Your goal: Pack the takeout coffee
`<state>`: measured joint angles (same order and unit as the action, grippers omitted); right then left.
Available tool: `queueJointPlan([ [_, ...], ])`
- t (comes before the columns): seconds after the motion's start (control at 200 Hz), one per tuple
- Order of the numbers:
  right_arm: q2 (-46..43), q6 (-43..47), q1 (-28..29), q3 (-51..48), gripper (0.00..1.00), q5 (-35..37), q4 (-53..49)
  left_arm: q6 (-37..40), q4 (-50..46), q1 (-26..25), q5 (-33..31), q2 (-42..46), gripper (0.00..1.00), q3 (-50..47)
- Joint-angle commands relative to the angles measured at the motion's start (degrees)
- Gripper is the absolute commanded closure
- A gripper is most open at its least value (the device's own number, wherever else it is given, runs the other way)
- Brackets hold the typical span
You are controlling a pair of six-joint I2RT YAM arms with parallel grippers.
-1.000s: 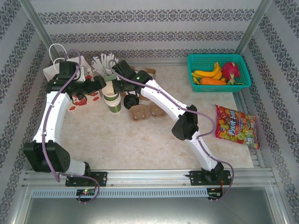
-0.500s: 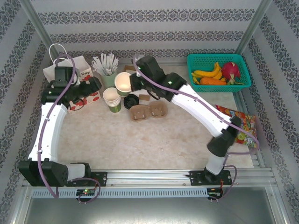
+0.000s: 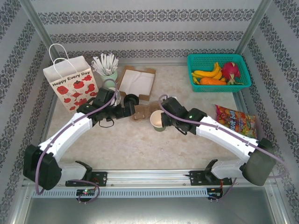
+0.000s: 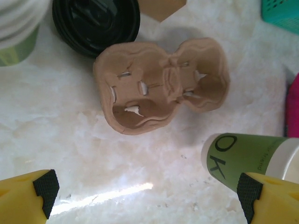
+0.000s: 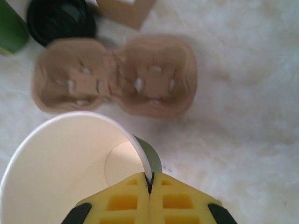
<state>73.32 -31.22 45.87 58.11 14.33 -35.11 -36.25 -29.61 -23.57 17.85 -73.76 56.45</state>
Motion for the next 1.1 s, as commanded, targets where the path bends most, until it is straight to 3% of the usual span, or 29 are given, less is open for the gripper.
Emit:
queueJointPlan([
  [0.0, -1.80, -2.81, -0.07, -4.00, 1.00, 0.52, 5.24, 3.19, 12.28, -0.85, -1.24, -2.17, 0.00, -2.32],
  [0.23, 1.30, -4.55, 0.62, -5.15, 0.97, -2.49, 6.68, 7.08, 25.72, -0.15, -3.13, -7.94, 0.00, -5.22],
  [0.39, 4.11, -5.25, 1.36, -4.95, 0.96, -4.29, 9.82, 7.35, 28.50, 1.88, -3.70, -12.90, 0.00, -4.35],
  [0.814, 10.69, -3.49, 4.05, -0.77, 0.86, -9.96, 11.46, 12.34, 28.82, 7.39, -8.37, -15.91, 0.00, -3.75],
  [0.989, 10.51, -3.67, 4.40, 0.01, 0.69, -10.42, 11.84, 11.23, 23.56, 6.53, -9.35, -16.20, 0.00, -0.87],
  [1.094, 8.59, -3.19, 4.41, -0.01, 0.56, -9.56, 11.72, 8.42, 17.49, 4.09, -17.37, -16.41, 0.02, 0.85],
])
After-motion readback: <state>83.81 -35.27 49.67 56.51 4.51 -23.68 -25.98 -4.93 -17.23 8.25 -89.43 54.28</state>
